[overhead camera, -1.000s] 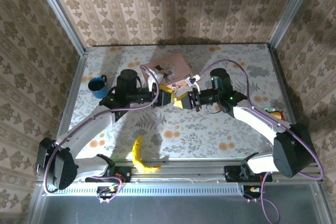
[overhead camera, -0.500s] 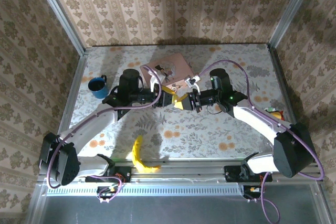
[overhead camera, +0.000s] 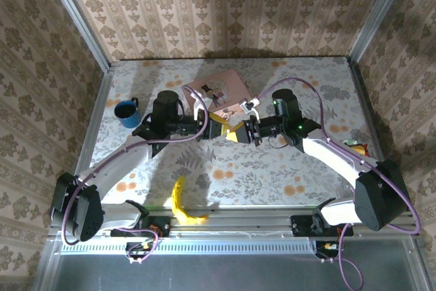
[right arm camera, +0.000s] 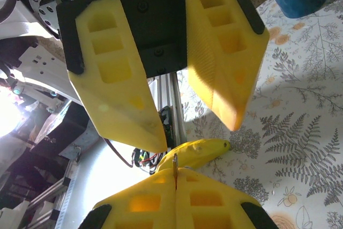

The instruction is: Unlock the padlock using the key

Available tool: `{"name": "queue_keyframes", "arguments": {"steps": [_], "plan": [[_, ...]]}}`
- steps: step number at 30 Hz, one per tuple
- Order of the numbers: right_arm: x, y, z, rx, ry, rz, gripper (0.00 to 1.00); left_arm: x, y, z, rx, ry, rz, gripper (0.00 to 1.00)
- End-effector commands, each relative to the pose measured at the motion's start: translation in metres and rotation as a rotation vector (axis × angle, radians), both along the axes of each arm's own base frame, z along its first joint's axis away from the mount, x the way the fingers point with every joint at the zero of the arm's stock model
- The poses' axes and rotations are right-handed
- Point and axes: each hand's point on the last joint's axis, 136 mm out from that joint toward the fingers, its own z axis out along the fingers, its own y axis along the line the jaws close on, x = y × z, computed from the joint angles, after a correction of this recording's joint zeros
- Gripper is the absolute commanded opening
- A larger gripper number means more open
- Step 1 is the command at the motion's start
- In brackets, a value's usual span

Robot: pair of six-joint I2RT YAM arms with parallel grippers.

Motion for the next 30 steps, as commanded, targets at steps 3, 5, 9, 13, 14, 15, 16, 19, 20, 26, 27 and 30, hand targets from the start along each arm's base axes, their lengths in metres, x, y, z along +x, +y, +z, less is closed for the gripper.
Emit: {"name": "queue_keyframes", "arguments": {"steps": [3,5,9,13,14,15,16,19,20,26,27,30], "plan": [[-0.001,0.001,0.010,0.015,-0.010,0.020,0.00,-0.006,-0.001,0.001,-0.025,0.010,-0.044,0.33],[0.000,0.002,0.010,0.015,-0.010,0.020,0.00,-0.005,-0.002,-0.001,-0.021,0.014,-0.043,0.33],[0.000,0.002,0.010,0.015,-0.009,0.020,0.00,-0.002,-0.003,-0.007,-0.007,0.035,-0.036,0.33],[0.000,0.002,0.010,0.013,-0.007,0.019,0.00,-0.002,-0.005,-0.011,-0.002,0.046,-0.044,0.31],[0.000,0.002,0.009,0.012,-0.006,0.018,0.00,-0.002,-0.006,-0.011,-0.002,0.045,-0.048,0.30],[0.000,0.002,0.009,0.012,-0.006,0.018,0.00,-0.003,-0.006,-0.010,-0.004,0.042,-0.051,0.29],[0.000,0.002,0.009,0.011,-0.005,0.018,0.00,-0.003,-0.007,-0.010,-0.003,0.043,-0.054,0.27],[0.001,0.002,0.009,0.012,-0.007,0.017,0.00,-0.005,-0.008,-0.010,-0.002,0.045,-0.061,0.23],[0.001,0.002,0.010,0.013,-0.009,0.017,0.00,-0.005,-0.008,-0.011,-0.002,0.047,-0.062,0.23],[0.002,0.003,0.012,0.020,-0.011,0.018,0.00,-0.011,-0.007,-0.013,-0.005,0.057,-0.083,0.26],[0.002,0.003,0.013,0.021,-0.011,0.019,0.00,-0.011,-0.006,-0.013,-0.004,0.060,-0.084,0.24],[0.003,0.003,0.014,0.022,-0.012,0.018,0.00,-0.013,-0.006,-0.012,-0.008,0.057,-0.090,0.10]]}}
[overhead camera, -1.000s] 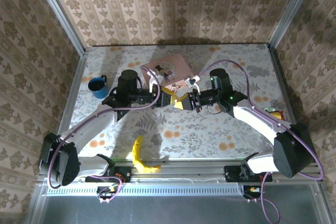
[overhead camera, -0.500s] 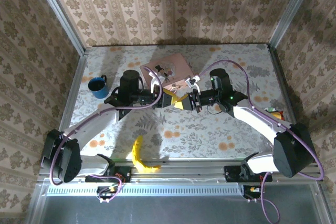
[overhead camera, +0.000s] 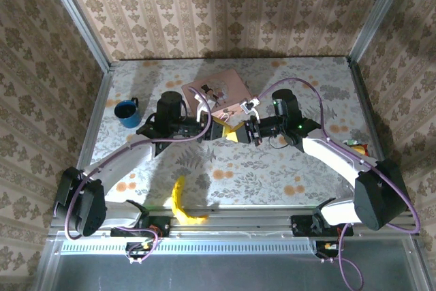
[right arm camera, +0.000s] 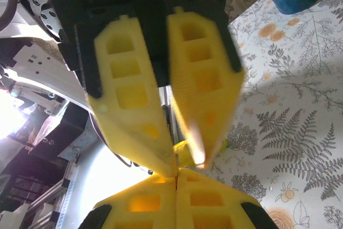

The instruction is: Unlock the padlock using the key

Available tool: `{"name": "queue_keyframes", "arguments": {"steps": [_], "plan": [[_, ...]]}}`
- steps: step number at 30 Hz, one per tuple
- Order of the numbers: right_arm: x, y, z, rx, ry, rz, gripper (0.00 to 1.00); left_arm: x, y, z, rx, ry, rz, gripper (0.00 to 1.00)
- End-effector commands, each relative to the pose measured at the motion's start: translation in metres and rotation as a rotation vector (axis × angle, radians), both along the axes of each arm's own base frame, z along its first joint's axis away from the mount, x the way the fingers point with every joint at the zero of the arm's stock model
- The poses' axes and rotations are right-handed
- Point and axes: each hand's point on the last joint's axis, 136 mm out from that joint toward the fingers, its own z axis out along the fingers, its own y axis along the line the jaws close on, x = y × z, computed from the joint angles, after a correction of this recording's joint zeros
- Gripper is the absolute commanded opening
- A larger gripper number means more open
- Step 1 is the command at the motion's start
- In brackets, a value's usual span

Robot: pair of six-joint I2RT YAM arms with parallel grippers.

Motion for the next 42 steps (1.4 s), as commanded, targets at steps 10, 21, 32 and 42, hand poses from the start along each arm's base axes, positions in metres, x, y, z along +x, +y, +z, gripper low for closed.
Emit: {"name": "queue_keyframes", "arguments": {"steps": [10,21,32,42], "plan": [[0.012,0.003,0.011,-0.009,-0.016,-0.030,0.12,0.013,0.021,0.014,0.007,-0.074,0.151,0.00],[0.035,-0.001,-0.002,-0.075,-0.034,-0.162,0.57,0.043,0.065,0.027,0.106,-0.125,0.509,0.00],[0.086,-0.019,-0.060,-0.327,0.013,-0.378,0.60,0.065,0.114,0.006,0.160,0.046,0.891,0.00],[0.112,-0.025,-0.072,-0.303,0.138,-0.387,0.61,0.060,0.138,0.002,0.227,0.039,1.045,0.00]]}}
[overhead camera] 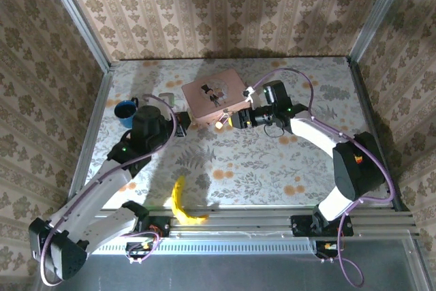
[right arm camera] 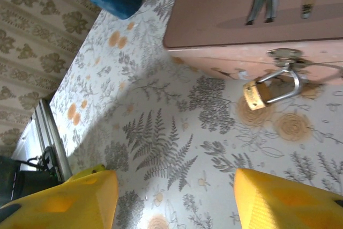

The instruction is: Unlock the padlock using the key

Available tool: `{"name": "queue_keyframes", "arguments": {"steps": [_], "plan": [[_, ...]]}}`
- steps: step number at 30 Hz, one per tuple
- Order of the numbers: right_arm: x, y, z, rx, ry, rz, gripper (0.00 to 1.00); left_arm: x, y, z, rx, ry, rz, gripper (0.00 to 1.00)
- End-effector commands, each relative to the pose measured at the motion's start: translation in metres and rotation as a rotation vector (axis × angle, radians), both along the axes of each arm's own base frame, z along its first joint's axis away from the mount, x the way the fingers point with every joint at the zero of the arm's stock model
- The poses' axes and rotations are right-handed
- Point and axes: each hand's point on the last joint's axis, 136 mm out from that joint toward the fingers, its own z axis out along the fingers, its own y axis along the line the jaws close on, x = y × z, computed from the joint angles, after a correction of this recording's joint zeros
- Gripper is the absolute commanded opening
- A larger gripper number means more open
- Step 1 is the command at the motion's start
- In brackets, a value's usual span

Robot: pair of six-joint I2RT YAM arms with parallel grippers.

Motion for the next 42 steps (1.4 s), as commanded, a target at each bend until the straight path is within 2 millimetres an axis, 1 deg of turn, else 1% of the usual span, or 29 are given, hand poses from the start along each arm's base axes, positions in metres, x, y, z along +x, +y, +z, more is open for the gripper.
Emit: {"name": "queue_keyframes", "arguments": {"steps": [1,5,9,15,19,23,26,29,32,36,40,42], "plan": [[0.001,0.004,0.010,0.031,0.014,0.012,0.62,-0.004,0.018,0.003,0.023,0.002,0.101,0.00],[0.001,0.003,0.013,0.030,0.011,0.014,0.62,-0.005,0.021,0.002,0.035,0.019,0.123,0.00],[-0.001,0.000,0.013,0.040,0.010,0.011,0.62,-0.006,0.012,0.001,0.043,0.031,0.111,0.00],[-0.001,0.000,0.013,0.077,0.005,0.002,0.63,-0.008,0.005,0.009,0.058,0.025,0.084,0.00],[0.003,-0.002,0.010,0.122,0.011,-0.010,0.62,-0.012,-0.003,0.012,0.073,0.029,0.028,0.00],[0.007,-0.005,0.012,0.214,0.016,-0.025,0.59,-0.016,-0.012,0.021,0.083,-0.011,-0.052,0.00],[0.006,-0.006,0.017,0.291,0.006,-0.025,0.57,-0.021,-0.023,0.027,0.075,-0.041,-0.132,0.00],[0.002,-0.004,0.023,0.351,-0.005,-0.022,0.56,-0.027,-0.036,0.027,0.065,-0.052,-0.218,0.00],[-0.003,-0.008,0.028,0.369,-0.019,-0.040,0.56,-0.028,-0.046,0.027,0.053,-0.071,-0.272,0.00],[-0.012,-0.017,0.034,0.353,-0.054,-0.084,0.56,-0.023,-0.057,0.034,-0.005,-0.129,-0.305,0.00],[-0.020,-0.027,0.043,0.333,-0.095,-0.132,0.57,-0.014,-0.063,0.041,-0.069,-0.200,-0.311,0.00],[-0.024,-0.031,0.054,0.342,-0.122,-0.155,0.57,-0.009,-0.065,0.044,-0.086,-0.214,-0.324,0.00]]}}
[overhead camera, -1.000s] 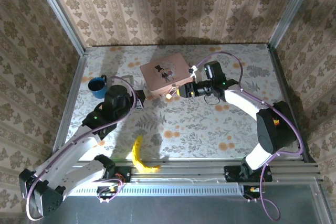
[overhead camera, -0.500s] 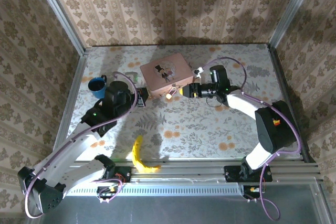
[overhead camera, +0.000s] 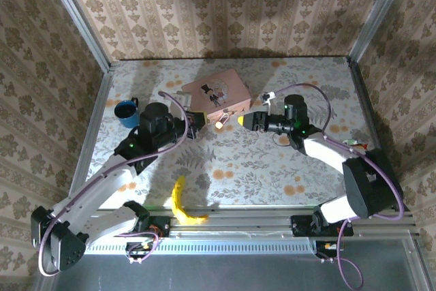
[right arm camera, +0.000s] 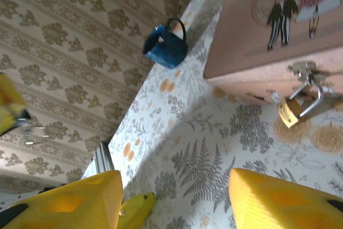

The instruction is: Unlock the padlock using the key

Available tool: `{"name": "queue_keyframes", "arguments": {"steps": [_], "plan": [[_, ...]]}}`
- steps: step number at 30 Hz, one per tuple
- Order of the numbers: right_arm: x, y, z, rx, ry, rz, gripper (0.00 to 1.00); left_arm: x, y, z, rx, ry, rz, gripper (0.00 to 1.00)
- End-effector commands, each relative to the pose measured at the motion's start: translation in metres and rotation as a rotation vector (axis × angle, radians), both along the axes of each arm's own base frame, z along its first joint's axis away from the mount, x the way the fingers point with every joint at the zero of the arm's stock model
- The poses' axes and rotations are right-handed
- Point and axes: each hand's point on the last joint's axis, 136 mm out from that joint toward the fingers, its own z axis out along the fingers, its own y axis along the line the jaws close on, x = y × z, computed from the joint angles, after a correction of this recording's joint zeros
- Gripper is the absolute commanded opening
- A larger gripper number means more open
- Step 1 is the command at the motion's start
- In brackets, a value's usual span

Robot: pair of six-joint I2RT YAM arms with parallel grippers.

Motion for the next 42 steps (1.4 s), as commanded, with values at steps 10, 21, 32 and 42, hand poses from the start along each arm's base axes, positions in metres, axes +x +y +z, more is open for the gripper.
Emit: {"name": "queue_keyframes", "arguments": {"steps": [10,21,32,42], "plan": [[-0.009,-0.020,0.051,0.118,-0.099,-0.160,0.56,0.022,-0.017,0.021,-0.188,-0.101,-0.106,0.00],[-0.028,0.005,0.084,0.175,-0.181,-0.040,0.53,0.021,-0.039,0.026,-0.226,-0.131,-0.252,0.00],[-0.046,0.036,0.104,0.188,-0.254,0.116,0.46,-0.009,-0.052,0.043,-0.278,-0.156,-0.433,0.00],[-0.058,0.056,0.110,0.205,-0.277,0.241,0.39,-0.021,-0.053,0.043,-0.296,-0.152,-0.451,0.00]]}}
